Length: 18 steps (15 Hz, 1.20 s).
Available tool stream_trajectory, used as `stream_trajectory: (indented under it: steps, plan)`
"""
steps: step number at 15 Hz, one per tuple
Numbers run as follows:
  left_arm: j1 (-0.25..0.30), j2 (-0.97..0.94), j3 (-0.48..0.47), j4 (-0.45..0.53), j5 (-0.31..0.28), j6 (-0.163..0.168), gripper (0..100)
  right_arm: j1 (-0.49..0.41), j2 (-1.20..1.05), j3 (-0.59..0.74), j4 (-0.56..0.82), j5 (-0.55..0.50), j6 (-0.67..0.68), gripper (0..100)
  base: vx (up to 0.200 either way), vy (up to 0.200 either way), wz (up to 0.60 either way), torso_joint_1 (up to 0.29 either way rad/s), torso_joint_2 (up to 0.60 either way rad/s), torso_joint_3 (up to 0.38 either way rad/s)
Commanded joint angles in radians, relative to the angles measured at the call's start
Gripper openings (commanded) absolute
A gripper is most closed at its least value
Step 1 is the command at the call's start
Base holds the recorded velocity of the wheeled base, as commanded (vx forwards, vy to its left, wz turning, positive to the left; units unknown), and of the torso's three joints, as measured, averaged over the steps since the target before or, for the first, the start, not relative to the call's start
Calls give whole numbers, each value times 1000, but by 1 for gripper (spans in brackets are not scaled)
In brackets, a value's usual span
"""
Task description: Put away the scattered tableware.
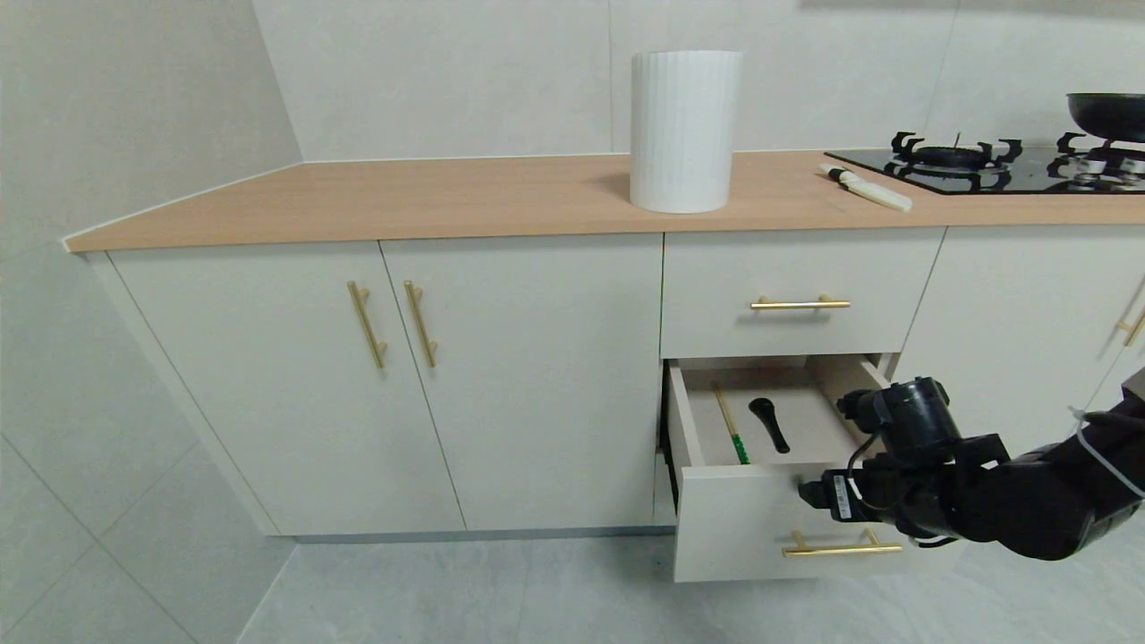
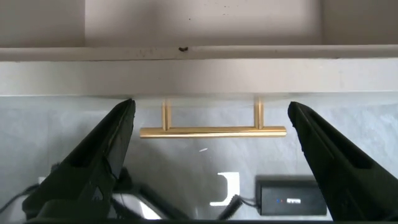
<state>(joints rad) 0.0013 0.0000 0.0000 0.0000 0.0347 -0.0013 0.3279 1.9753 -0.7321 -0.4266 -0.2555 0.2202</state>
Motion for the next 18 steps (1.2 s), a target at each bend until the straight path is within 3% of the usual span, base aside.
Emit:
stream_trajectory:
  steps: [1, 18]
  plan:
    - [0, 2, 0, 0, 1, 0, 100, -15, 46, -49, -3, -1, -18, 100, 0, 0, 0, 0, 0, 0]
    - [0, 2, 0, 0, 1, 0, 100, -69, 310, -474, -1, 1, -65, 100, 0, 0, 0, 0, 0, 0]
